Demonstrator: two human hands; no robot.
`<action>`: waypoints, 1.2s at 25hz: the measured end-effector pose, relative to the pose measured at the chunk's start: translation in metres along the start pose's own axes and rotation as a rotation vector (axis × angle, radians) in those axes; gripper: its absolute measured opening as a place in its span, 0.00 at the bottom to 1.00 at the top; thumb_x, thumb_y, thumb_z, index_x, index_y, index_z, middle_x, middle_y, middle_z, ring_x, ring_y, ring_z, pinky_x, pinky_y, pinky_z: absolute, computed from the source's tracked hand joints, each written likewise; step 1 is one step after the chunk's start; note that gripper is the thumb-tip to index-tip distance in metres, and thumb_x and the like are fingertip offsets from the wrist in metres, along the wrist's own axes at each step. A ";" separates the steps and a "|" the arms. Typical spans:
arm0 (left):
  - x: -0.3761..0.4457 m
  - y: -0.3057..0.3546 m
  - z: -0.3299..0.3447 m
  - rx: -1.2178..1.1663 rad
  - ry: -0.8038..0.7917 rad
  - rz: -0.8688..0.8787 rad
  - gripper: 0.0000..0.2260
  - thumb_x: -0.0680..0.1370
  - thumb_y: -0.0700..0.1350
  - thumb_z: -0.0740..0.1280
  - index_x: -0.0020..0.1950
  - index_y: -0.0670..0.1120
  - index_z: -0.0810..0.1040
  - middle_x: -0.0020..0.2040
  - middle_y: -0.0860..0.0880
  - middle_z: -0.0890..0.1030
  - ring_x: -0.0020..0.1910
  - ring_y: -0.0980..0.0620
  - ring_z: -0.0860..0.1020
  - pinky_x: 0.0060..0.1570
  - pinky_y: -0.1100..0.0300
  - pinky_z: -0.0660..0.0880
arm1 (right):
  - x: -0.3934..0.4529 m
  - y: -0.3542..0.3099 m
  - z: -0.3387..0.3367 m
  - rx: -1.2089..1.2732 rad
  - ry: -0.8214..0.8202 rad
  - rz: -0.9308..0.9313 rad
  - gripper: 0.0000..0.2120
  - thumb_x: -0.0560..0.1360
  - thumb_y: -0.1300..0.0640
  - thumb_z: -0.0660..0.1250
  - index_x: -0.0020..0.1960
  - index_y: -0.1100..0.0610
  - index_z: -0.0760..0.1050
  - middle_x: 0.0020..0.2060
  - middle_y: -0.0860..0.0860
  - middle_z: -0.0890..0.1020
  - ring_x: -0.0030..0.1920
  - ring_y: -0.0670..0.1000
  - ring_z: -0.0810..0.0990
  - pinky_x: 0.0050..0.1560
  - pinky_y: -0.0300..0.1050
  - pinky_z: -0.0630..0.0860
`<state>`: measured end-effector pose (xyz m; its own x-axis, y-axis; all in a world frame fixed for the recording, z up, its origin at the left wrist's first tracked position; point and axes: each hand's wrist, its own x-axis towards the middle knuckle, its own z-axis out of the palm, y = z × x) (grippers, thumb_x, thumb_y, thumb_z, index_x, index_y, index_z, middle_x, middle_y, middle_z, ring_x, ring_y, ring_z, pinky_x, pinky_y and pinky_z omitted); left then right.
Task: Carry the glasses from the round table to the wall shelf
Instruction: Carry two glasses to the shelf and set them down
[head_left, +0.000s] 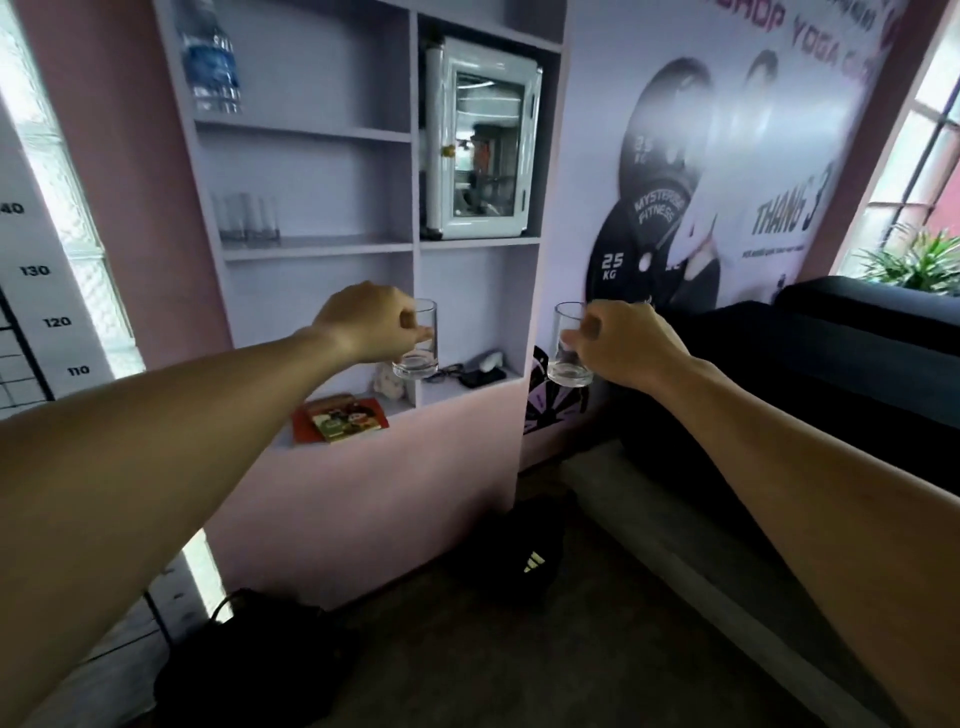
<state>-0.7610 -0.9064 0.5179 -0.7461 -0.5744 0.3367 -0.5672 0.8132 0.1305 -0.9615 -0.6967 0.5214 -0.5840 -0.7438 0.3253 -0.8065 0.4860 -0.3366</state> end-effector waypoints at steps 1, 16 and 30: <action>0.010 -0.011 -0.002 0.004 0.011 -0.002 0.15 0.76 0.59 0.65 0.40 0.49 0.80 0.40 0.51 0.83 0.41 0.48 0.79 0.42 0.56 0.75 | 0.018 -0.008 0.007 0.002 0.001 -0.029 0.12 0.76 0.43 0.64 0.47 0.52 0.77 0.45 0.54 0.82 0.46 0.57 0.80 0.52 0.51 0.79; 0.133 -0.195 -0.013 0.273 0.159 -0.313 0.15 0.78 0.58 0.63 0.44 0.48 0.82 0.45 0.47 0.86 0.45 0.45 0.82 0.43 0.57 0.74 | 0.286 -0.138 0.129 0.126 -0.023 -0.516 0.11 0.75 0.43 0.64 0.45 0.51 0.76 0.48 0.55 0.84 0.44 0.57 0.82 0.49 0.54 0.81; 0.217 -0.297 -0.021 0.368 0.262 -0.472 0.13 0.75 0.59 0.66 0.39 0.50 0.76 0.43 0.46 0.84 0.43 0.44 0.81 0.43 0.55 0.76 | 0.422 -0.242 0.190 0.231 -0.035 -0.809 0.15 0.79 0.43 0.62 0.55 0.54 0.76 0.48 0.55 0.83 0.47 0.57 0.81 0.50 0.53 0.80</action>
<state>-0.7474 -1.2705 0.5722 -0.3044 -0.7823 0.5435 -0.9302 0.3671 0.0074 -0.9950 -1.2156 0.5722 0.1721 -0.8380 0.5178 -0.9338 -0.3062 -0.1852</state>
